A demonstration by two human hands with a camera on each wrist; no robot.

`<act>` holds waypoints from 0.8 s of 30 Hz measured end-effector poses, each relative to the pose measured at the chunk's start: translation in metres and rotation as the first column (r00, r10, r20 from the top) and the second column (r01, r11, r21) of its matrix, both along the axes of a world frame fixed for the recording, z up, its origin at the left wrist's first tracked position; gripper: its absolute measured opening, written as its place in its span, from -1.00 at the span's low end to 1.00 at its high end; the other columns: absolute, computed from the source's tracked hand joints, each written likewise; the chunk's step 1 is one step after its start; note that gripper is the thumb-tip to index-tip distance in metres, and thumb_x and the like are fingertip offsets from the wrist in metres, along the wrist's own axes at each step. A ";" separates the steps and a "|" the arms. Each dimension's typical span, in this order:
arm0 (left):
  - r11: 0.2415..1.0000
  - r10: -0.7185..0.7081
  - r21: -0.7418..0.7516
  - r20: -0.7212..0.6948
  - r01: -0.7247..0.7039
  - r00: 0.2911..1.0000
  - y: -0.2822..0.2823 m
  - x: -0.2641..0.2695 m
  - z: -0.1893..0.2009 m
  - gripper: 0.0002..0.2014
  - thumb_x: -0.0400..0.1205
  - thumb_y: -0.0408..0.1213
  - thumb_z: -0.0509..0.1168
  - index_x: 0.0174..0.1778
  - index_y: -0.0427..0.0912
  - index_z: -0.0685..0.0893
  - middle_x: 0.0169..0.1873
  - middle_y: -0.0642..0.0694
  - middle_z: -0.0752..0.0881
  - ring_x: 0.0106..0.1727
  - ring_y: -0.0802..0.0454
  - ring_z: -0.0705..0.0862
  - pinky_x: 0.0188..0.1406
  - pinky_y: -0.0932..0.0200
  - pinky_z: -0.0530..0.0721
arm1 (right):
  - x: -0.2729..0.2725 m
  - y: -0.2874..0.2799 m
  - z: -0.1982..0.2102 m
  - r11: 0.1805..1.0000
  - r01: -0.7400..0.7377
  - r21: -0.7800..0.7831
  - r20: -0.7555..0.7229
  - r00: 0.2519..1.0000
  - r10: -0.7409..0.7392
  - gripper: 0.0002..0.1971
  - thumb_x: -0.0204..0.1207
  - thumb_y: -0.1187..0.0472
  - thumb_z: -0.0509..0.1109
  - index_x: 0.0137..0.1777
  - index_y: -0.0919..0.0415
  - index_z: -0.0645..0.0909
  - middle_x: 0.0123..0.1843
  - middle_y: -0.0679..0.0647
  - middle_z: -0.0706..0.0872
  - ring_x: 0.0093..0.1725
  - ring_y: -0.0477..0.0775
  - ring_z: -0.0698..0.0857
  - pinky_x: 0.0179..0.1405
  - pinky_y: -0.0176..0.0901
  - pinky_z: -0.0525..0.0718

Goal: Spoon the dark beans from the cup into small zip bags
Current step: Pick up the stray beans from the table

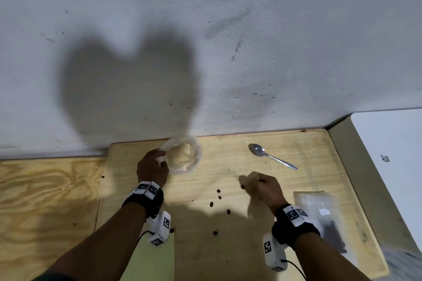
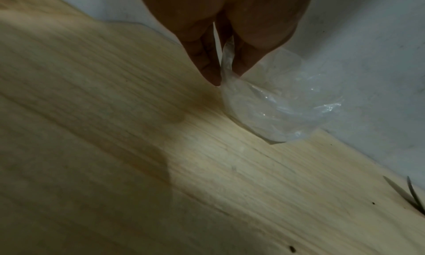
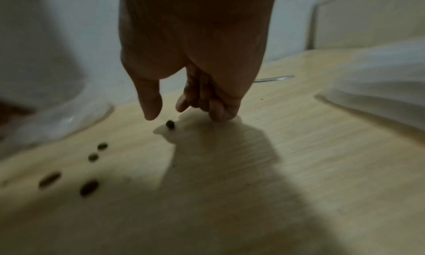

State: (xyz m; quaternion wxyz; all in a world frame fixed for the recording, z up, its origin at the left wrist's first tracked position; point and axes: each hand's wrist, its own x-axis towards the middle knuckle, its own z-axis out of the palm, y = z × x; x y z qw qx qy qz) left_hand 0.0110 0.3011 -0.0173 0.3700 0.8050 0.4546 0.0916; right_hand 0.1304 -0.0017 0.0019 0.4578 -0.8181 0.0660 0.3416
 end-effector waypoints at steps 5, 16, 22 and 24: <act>1.000 -0.002 -0.013 -0.004 0.002 1.000 0.003 0.001 -0.002 -0.72 0.50 -0.46 0.37 0.02 -0.02 0.76 0.12 -0.03 0.77 -0.04 -0.10 0.75 0.09 0.15 0.69 | -0.014 0.006 -0.016 0.954 -0.177 -0.240 0.236 0.943 0.234 -0.80 0.34 0.14 0.59 -0.25 0.08 0.58 -0.32 -0.09 0.78 -0.28 -0.21 0.69 -0.27 -0.60 0.49; 0.999 -0.030 0.019 0.013 0.030 0.999 0.004 -0.002 0.000 -0.73 0.50 -0.48 0.37 0.03 -0.09 0.78 0.10 -0.07 0.78 -0.06 -0.15 0.75 0.05 0.13 0.67 | -0.020 0.007 -0.012 0.980 -0.118 -0.162 0.258 0.953 0.158 -0.74 0.66 0.14 0.35 -0.26 0.19 0.63 -0.34 -0.08 0.74 -0.37 -0.25 0.63 -0.36 -0.51 0.50; 1.000 -0.002 -0.002 0.068 0.002 0.998 0.001 -0.006 0.000 -0.72 0.48 -0.49 0.37 0.02 -0.09 0.78 0.09 -0.14 0.79 0.03 -0.19 0.76 0.12 0.03 0.73 | -0.017 -0.003 -0.002 0.849 0.397 0.349 -0.340 0.898 -0.280 -0.82 0.45 0.33 0.10 -0.33 0.24 0.48 -0.48 0.10 0.37 -0.55 0.02 0.30 -0.52 -0.17 0.25; 1.000 -0.012 0.020 0.091 0.011 0.996 -0.001 -0.009 0.000 -0.72 0.47 -0.51 0.37 0.02 -0.15 0.79 0.08 -0.19 0.79 0.06 -0.20 0.75 0.15 0.02 0.71 | -0.023 -0.005 0.000 0.833 0.407 0.374 -0.397 0.882 -0.253 -0.86 0.31 0.32 0.09 -0.32 0.28 0.48 -0.47 0.11 0.35 -0.54 0.02 0.24 -0.56 -0.20 0.22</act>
